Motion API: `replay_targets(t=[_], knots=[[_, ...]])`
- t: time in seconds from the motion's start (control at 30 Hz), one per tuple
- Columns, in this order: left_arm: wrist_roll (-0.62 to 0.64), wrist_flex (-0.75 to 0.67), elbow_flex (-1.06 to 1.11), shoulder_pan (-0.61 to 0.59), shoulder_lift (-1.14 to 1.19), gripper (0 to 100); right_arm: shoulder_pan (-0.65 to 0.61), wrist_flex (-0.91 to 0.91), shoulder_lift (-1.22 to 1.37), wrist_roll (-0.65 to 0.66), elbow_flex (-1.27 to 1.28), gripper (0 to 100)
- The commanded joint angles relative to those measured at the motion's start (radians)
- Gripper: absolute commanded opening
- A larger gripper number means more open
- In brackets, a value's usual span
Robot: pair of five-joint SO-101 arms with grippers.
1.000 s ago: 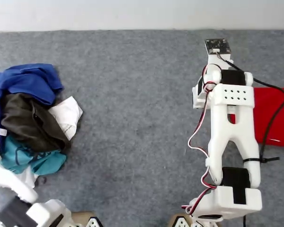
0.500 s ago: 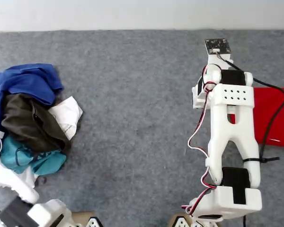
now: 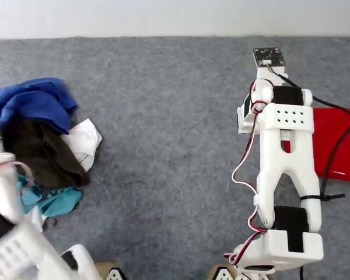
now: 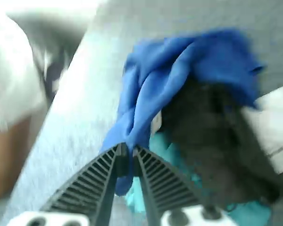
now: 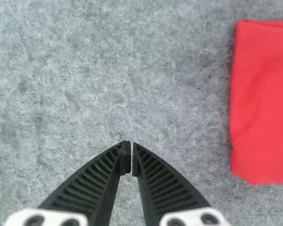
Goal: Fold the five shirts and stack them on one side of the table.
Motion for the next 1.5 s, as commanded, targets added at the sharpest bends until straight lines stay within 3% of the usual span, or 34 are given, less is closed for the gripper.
replay_targets(t=[0.0,0.13,0.3,0.37,0.5,0.63,0.73,0.9,1.1,1.27,1.47], knots=[[0.000,-0.069,-0.097,0.110,-0.127,1,-0.012,-0.007,-0.005,-0.009,-0.005,1.8],[0.104,-0.133,-0.315,0.117,-0.084,1,-0.012,-0.013,-0.008,-0.005,-0.005,1.8],[0.219,-0.038,-0.697,0.126,0.115,2,-0.013,-0.010,-0.004,-0.006,-0.005,1.8],[0.226,0.069,-0.851,0.157,0.206,2,-0.013,-0.007,-0.004,-0.006,-0.005,1.8],[0.163,0.427,-1.033,0.158,0.365,2,-0.012,0.002,-0.005,-0.006,-0.005,1.8],[0.175,0.462,-0.822,0.127,0.443,4,-0.013,0.016,-0.004,-0.008,0.003,1.8],[0.173,0.436,-0.526,0.140,0.445,11,-0.013,0.010,-0.005,-0.008,0.023,1.8],[0.167,0.423,-0.142,0.146,0.443,13,-0.013,0.007,-0.004,-0.008,0.061,1.8],[0.173,0.203,0.216,0.135,0.379,14,-0.013,0.005,-0.004,-0.008,0.092,1.8],[0.132,0.005,0.470,0.048,0.270,17,-0.012,0.005,-0.004,-0.008,0.092,1.8],[0.152,-0.135,0.622,0.012,0.157,17,-0.013,0.013,-0.005,-0.008,0.092,1.8]])
